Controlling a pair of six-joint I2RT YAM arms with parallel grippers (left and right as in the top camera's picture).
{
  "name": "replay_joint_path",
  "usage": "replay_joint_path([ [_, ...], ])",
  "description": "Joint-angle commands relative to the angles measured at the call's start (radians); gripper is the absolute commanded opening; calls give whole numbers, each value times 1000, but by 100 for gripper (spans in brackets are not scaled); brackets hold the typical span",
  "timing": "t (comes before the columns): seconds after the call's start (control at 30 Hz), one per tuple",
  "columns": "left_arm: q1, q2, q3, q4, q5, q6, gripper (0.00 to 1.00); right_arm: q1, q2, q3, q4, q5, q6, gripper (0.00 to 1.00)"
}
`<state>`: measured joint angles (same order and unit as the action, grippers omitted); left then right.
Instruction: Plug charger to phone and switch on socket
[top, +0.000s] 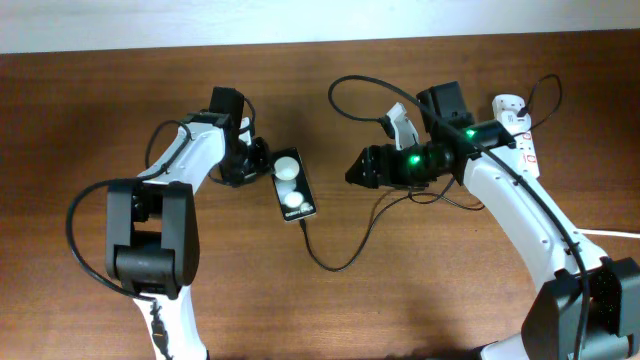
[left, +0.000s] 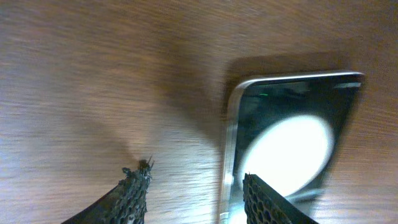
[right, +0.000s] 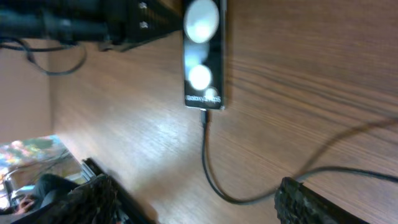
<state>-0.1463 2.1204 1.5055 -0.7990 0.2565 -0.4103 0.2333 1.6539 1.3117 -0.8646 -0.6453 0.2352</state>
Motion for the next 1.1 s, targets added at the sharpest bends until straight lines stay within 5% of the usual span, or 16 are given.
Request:
replay_joint_path([
  [0.0,6,-71,121,-76,-127,103,53,-5,-58,50,-62,152,-11,90],
  [0.2,6,-323,319,-183,-127,230,66,-5,-174,192,-241,395,-45,96],
  [0.23,6,-390,319,-183,-145,230,95,-5,-192,204,-256,410,-45,96],
  [0.27,6,-427,319,-186,-164,230,99,-5,-211,210,-263,423,-45,95],
  [0.67,6,-548,319,-243,-261,229,99,-5,-496,211,-358,606,-44,99],
  [1.07,6,-548,319,-243,-261,229,99,-5,-524,211,-455,613,-44,99],
])
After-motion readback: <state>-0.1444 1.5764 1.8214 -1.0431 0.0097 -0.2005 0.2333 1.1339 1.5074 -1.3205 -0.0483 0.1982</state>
